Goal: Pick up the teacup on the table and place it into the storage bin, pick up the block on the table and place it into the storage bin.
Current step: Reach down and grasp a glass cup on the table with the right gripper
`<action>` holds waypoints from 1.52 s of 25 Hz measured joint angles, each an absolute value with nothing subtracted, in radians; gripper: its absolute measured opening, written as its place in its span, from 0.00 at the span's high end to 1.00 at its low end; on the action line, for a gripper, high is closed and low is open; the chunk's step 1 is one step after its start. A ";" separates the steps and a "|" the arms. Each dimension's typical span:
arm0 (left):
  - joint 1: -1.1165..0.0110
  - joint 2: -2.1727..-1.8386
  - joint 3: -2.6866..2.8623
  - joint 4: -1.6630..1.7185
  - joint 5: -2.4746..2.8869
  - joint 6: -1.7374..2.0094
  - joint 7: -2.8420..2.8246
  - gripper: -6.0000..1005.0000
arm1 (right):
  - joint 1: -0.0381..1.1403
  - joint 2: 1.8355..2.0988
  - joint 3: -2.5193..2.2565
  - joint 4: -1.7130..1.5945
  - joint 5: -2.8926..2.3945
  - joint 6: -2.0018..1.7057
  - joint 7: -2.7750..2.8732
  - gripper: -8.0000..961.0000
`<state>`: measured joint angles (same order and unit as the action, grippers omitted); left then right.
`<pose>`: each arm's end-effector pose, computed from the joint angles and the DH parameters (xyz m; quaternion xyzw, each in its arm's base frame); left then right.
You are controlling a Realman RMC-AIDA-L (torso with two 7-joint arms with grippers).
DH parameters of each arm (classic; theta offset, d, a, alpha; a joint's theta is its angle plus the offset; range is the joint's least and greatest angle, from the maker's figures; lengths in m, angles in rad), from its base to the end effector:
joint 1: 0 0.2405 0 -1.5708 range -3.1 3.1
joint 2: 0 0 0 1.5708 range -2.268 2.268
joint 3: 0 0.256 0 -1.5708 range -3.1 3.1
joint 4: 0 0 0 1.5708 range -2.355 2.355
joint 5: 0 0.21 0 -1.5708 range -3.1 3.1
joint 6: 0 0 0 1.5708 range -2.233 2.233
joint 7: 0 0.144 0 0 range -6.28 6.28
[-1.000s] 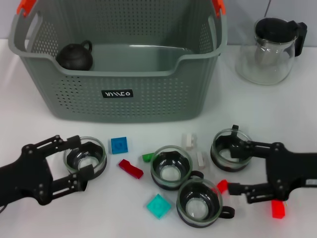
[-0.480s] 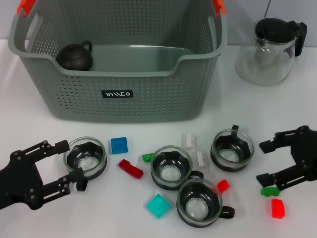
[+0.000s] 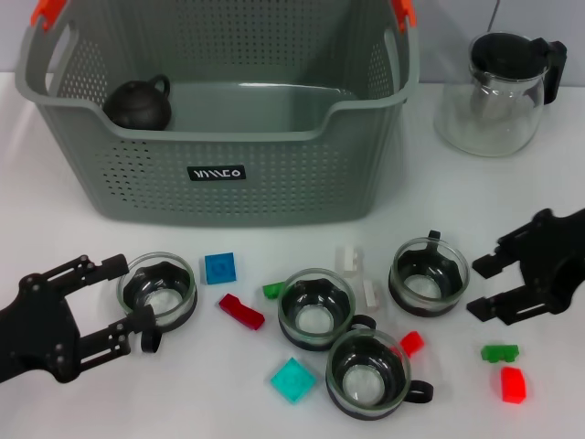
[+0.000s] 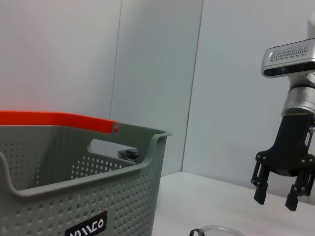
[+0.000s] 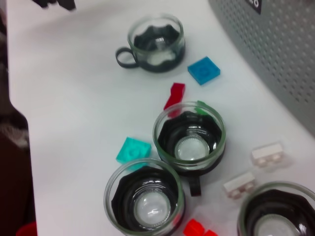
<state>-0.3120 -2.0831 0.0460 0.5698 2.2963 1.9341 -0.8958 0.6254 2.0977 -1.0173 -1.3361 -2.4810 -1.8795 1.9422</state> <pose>-0.3350 0.2142 0.0309 -0.8966 -0.1723 -0.3360 0.2315 0.1865 0.3325 0.0395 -0.9809 0.1605 -0.1030 0.0372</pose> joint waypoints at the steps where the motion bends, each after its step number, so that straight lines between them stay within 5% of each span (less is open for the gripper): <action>1: -0.312 -2.083 0.046 0.570 2.296 1.935 -0.896 0.28 | 0.625 2.098 -1.017 -1.336 -2.481 -1.880 1.942 0.26; 6: -0.311 -2.083 0.042 0.569 2.296 1.940 -0.897 0.28 | 0.639 2.098 -1.142 -1.338 -2.482 -1.836 1.948 0.37; 38: -0.311 -2.088 0.031 0.564 2.295 1.934 -0.895 0.28 | 0.618 2.101 -1.489 -1.202 -2.535 -1.529 2.006 0.51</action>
